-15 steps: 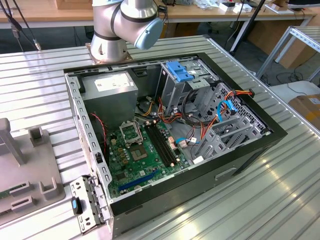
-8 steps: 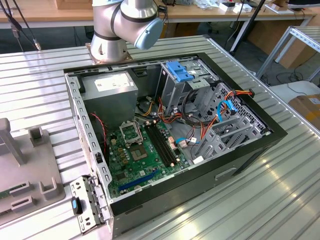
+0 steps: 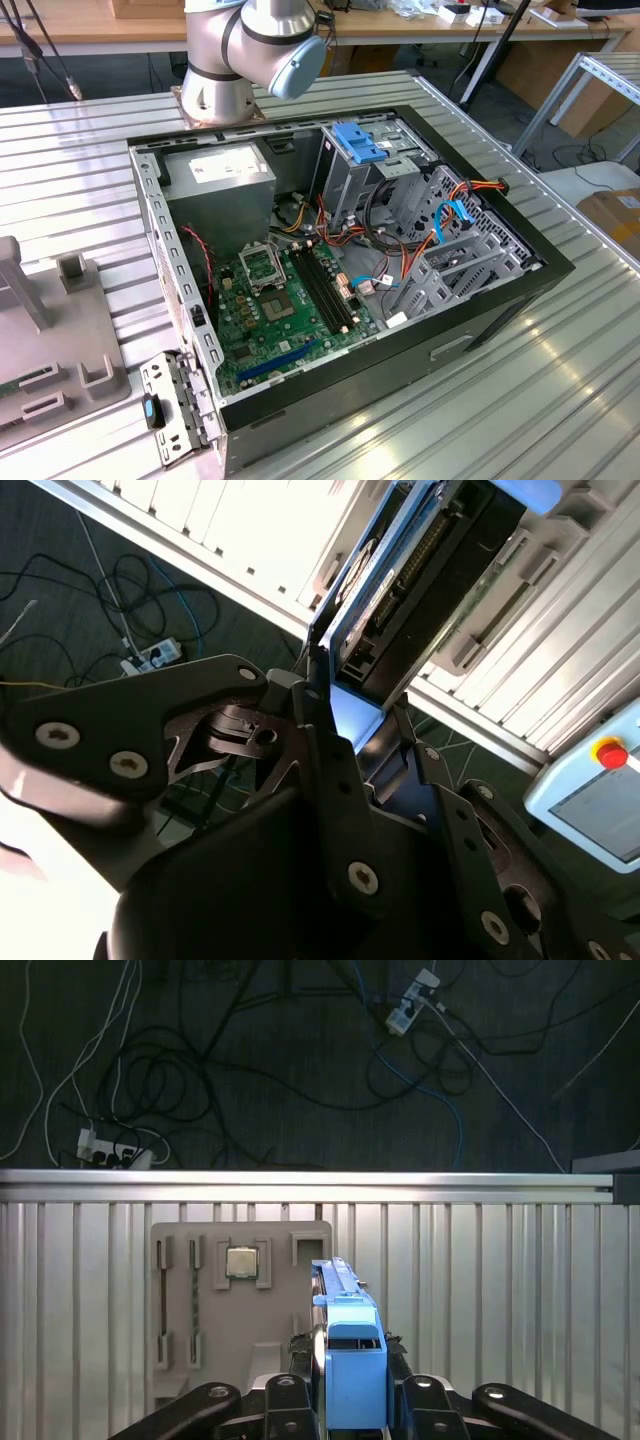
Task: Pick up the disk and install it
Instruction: 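Pick up the disk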
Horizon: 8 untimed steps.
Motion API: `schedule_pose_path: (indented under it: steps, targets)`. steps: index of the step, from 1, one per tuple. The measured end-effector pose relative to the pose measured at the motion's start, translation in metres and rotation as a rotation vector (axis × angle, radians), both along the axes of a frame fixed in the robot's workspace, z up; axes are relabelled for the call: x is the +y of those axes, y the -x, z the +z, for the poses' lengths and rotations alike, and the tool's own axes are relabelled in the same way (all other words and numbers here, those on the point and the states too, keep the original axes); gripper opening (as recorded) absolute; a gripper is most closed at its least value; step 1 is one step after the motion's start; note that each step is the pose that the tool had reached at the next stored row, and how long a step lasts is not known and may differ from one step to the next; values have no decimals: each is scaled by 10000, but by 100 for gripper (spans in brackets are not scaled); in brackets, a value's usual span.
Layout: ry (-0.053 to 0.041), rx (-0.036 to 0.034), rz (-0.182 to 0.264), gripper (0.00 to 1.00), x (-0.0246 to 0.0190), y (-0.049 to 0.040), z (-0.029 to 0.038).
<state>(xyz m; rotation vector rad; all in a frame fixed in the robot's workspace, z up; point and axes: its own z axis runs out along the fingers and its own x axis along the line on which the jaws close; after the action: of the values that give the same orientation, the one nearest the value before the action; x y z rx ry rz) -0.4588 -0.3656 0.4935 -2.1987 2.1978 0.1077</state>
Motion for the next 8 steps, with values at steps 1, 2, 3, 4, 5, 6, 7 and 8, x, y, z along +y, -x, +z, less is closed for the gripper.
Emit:
schedule_pose_path:
  steps: [1, 2, 3, 4, 5, 6, 7, 8]
  targets:
    - [0, 0, 0, 36, 0, 0, 21]
    - [-1, 0, 0, 36, 0, 0, 48]
    - [-2, 1, 1, 36, 0, 0, 78]
    - [-2, 0, 0, 36, 0, 0, 98]
    - [-3, 0, 0, 36, 0, 0, 118]
    - [-3, 0, 0, 36, 0, 0, 149]
    - [-3, 0, 0, 36, 0, 0, 169]
    - [-3, 0, 0, 36, 0, 0, 191]
